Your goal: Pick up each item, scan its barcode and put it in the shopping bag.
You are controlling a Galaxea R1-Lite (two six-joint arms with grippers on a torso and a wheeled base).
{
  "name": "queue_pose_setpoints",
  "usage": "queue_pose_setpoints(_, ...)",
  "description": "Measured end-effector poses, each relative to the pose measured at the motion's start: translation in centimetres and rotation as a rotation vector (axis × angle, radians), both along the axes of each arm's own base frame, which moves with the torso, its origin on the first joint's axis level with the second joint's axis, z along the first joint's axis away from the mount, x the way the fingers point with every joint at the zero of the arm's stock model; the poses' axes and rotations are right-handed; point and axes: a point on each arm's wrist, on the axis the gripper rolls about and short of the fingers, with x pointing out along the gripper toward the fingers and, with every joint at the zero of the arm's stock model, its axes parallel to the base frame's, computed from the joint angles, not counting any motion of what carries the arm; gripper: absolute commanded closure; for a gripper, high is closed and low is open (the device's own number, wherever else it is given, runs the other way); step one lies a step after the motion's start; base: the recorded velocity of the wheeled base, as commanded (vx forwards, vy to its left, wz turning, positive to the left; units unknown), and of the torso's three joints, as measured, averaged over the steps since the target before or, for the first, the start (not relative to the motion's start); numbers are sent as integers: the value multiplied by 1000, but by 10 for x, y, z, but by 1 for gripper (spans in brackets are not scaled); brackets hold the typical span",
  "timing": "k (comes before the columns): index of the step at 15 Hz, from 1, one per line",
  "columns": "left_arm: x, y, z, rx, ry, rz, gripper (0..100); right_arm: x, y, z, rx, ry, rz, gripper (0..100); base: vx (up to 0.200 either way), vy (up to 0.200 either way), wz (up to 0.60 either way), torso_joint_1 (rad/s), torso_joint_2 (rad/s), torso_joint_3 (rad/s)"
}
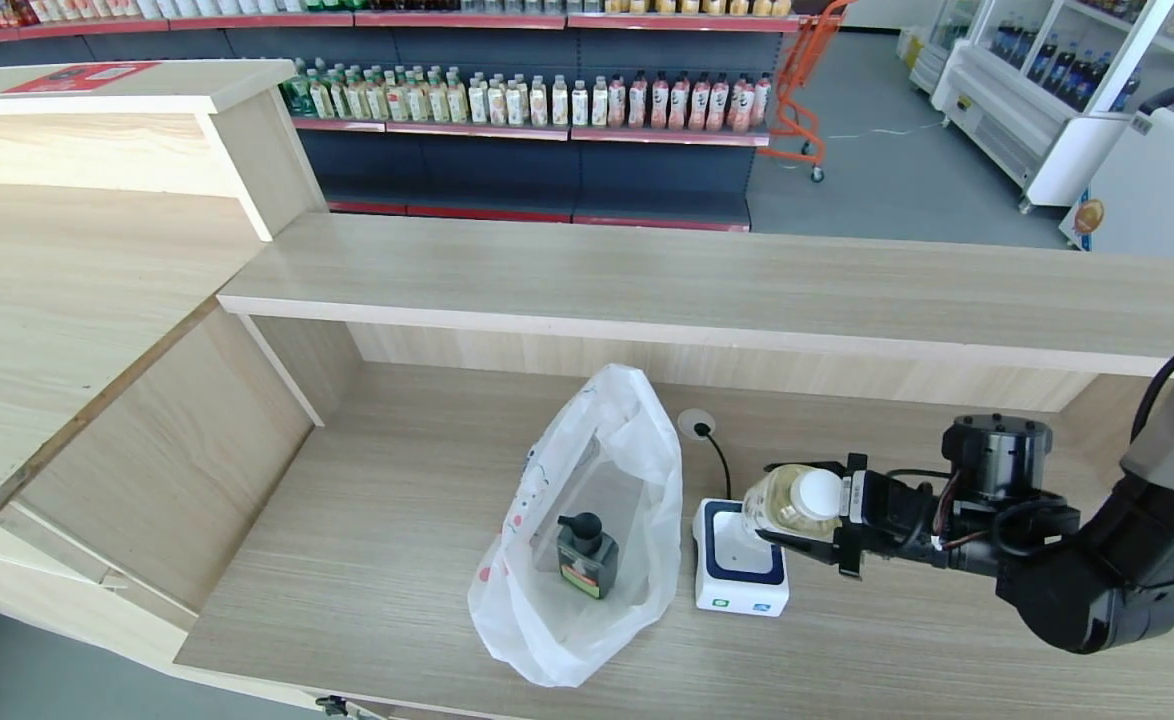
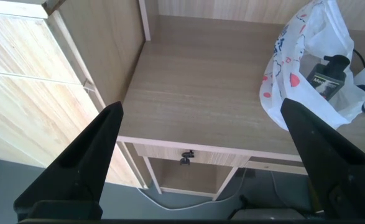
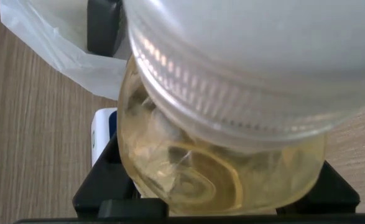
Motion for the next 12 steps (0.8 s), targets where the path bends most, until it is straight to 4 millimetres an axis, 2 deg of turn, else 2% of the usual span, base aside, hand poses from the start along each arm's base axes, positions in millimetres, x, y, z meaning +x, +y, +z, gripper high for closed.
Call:
queue_pose_setpoints(6, 0, 0, 0, 0, 0, 0, 0, 17, 13, -9, 2, -22, 54, 100, 0, 0, 0, 0, 0, 0)
queue_pose_setpoints(12, 0, 0, 0, 0, 0, 0, 0, 33, 18, -11, -5, -73, 67, 100, 0, 0, 0, 0, 0, 0)
